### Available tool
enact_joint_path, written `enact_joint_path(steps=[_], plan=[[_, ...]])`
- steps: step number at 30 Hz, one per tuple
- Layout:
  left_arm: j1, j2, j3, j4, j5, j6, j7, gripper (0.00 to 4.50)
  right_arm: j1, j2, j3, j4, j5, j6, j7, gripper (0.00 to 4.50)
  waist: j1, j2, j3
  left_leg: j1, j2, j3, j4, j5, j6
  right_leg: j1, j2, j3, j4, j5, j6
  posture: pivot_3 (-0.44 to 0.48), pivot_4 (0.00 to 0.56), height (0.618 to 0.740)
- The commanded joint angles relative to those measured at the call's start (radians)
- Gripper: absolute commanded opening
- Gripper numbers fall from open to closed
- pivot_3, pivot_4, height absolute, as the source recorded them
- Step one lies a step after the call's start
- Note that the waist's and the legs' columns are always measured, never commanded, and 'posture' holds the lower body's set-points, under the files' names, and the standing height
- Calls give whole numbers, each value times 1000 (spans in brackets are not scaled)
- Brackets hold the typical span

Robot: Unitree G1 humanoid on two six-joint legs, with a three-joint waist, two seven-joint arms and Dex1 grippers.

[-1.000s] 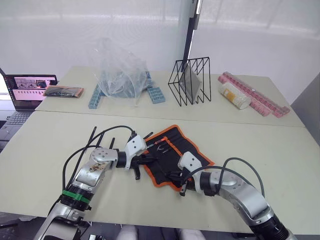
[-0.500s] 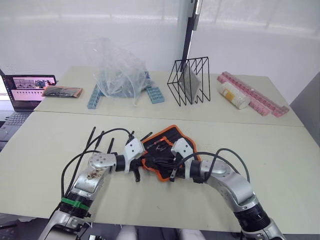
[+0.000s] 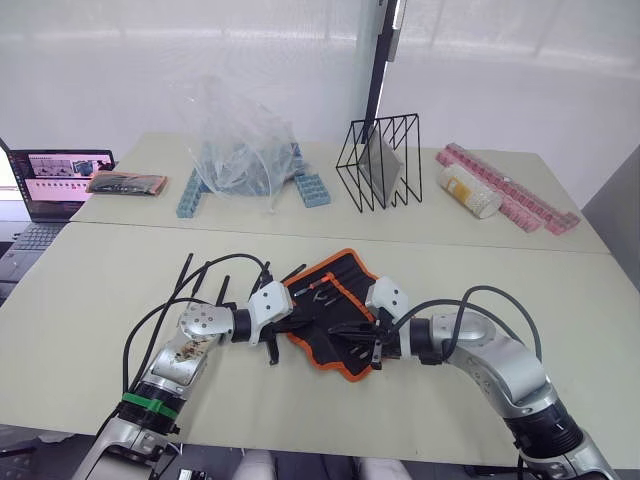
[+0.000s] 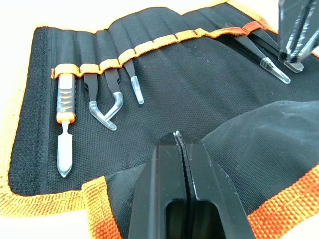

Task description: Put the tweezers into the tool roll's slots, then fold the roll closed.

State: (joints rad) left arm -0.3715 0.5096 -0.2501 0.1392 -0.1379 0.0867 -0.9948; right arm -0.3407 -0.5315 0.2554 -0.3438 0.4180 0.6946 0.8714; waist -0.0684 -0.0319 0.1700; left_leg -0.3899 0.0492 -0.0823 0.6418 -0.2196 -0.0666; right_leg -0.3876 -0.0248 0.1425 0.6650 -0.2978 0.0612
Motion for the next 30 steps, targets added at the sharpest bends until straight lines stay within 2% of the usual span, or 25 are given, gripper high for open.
enact_joint_path(steps=[1, 5, 11, 16, 21, 30], plan=[[26, 16, -33, 64, 56, 19, -2, 26, -21, 2, -47, -42, 32, 11, -10, 0, 1, 0, 0, 0, 0, 0, 0, 0, 0, 0, 0, 0, 0, 0, 0, 0, 150, 720], [21, 15, -35, 72, 55, 13, -4, 26, -27, 65, 19, -33, -16, -6, -63, 0, -1, 0, 0, 0, 0, 0, 0, 0, 0, 0, 0, 0, 0, 0, 0, 0, 150, 720], [13, 12, -35, 83, 53, 6, -4, 26, -55, 170, 109, 100, -150, -61, -173, 0, 1, 0, 0, 0, 0, 0, 0, 0, 0, 0, 0, 0, 0, 0, 0, 0, 150, 720], [-2, 23, -22, 89, 48, 7, -10, 26, 15, 151, 183, 155, -212, -89, -160, 0, 1, 1, -2, 0, 0, 0, 0, 0, 0, 0, 0, 0, -1, 0, 0, 0, 150, 720], [-30, 34, -11, 130, 53, -20, -19, 26, 135, 109, 185, 208, -202, -122, -104, 0, 0, 4, -5, 1, 0, 0, 0, 0, 0, 1, 0, 0, -1, 0, 0, 0, 150, 720], [-38, 31, -15, 156, 57, -48, -22, 26, 271, 25, 178, 68, -126, -69, -22, 0, 0, 5, -10, 2, 0, 0, -1, 0, 0, 2, 0, 0, -1, 0, 0, 0, 150, 720]])
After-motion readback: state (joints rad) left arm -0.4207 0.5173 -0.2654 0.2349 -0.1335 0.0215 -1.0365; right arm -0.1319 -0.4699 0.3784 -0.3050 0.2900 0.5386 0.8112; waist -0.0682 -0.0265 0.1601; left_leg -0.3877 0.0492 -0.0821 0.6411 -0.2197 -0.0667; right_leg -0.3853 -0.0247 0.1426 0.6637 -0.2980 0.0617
